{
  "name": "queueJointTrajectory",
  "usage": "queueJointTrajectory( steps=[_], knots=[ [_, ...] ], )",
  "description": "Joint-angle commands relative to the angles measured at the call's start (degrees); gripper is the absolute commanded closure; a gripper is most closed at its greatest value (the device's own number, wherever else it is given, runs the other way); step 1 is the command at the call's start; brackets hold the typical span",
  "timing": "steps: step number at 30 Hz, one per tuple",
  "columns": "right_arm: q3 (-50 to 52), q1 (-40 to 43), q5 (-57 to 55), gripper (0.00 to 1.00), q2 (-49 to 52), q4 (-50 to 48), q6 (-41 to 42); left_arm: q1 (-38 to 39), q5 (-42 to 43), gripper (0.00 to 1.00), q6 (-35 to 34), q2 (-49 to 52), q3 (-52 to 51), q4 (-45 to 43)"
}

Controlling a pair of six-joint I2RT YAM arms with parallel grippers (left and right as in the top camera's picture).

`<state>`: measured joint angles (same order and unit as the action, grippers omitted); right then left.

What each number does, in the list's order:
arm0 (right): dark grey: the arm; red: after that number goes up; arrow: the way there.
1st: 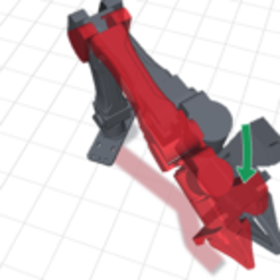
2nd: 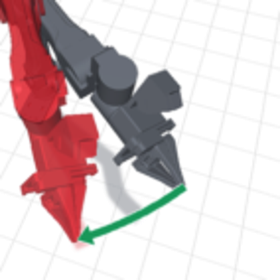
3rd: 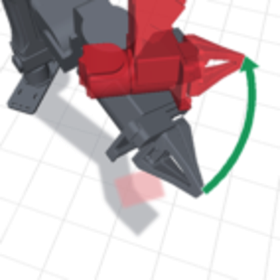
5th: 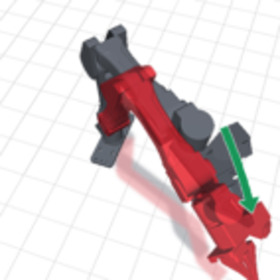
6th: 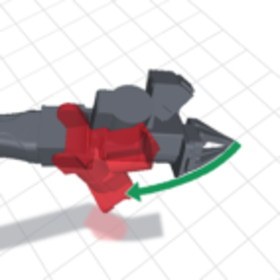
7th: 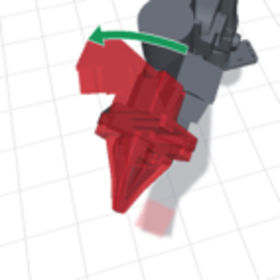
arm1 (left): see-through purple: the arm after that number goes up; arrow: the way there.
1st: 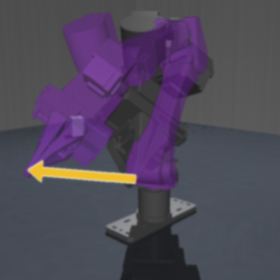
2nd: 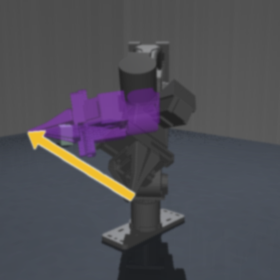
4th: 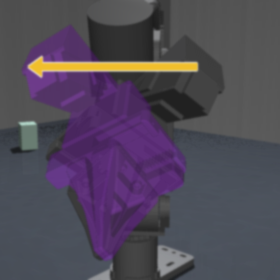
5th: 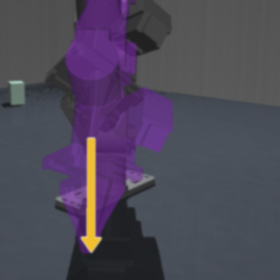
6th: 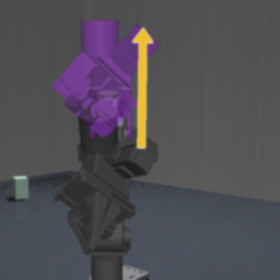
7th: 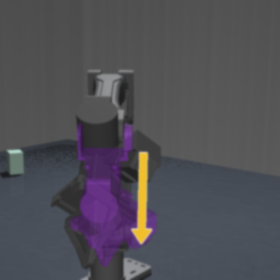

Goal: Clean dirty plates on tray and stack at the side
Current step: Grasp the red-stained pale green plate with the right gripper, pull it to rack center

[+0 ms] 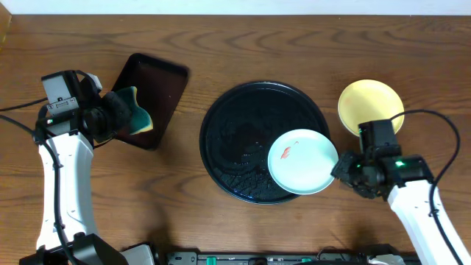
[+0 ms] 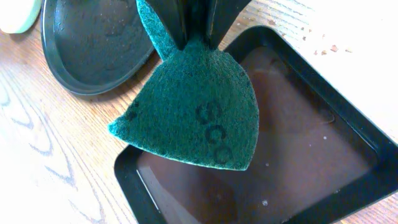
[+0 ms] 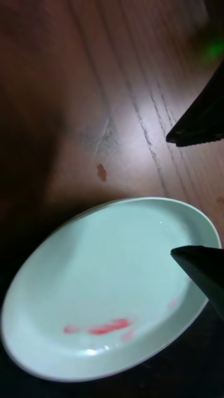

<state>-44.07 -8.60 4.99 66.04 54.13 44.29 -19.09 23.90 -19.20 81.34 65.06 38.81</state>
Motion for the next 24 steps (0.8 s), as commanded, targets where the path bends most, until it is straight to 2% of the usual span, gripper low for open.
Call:
queueJointTrajectory(
  steps=[1, 11, 16, 19, 20, 23, 24],
  knots=[
    [3.23, -2.32, -1.84, 0.48, -0.02, -1.68, 4.98, -0.22, 0.74, 0.92, 1.18, 0.26, -0.79, -0.02],
    [7.39, -5.38, -1.77, 0.5, 5.53, -10.38, 7.56, -0.22, 0.74, 0.92, 1.16, 0.26, -0.79, -0.04],
    [7.39, -5.75, -1.51, 0.64, 10.67, -15.21, 7.56, -0.22, 0.74, 0.92, 1.18, 0.26, -0.76, -0.02],
    [7.39, -5.75, -1.53, 0.82, 12.83, -15.61, 7.56, -0.22, 0.74, 0.92, 1.18, 0.26, -0.79, 0.0],
    [7.37, -5.75, -1.53, 0.84, 13.11, -15.61, 7.52, -0.22, 0.74, 0.92, 1.18, 0.26, -0.79, 0.0],
    [6.75, -5.75, -1.53, 0.99, 13.03, -15.26, 6.05, -0.17, 0.74, 0.92, 1.18, 0.26, -0.79, -0.02],
    [6.19, -5.75, -1.57, 0.99, 13.03, -14.73, 5.46, -0.17, 0.74, 0.92, 1.18, 0.26, -0.79, -0.02]
  ],
)
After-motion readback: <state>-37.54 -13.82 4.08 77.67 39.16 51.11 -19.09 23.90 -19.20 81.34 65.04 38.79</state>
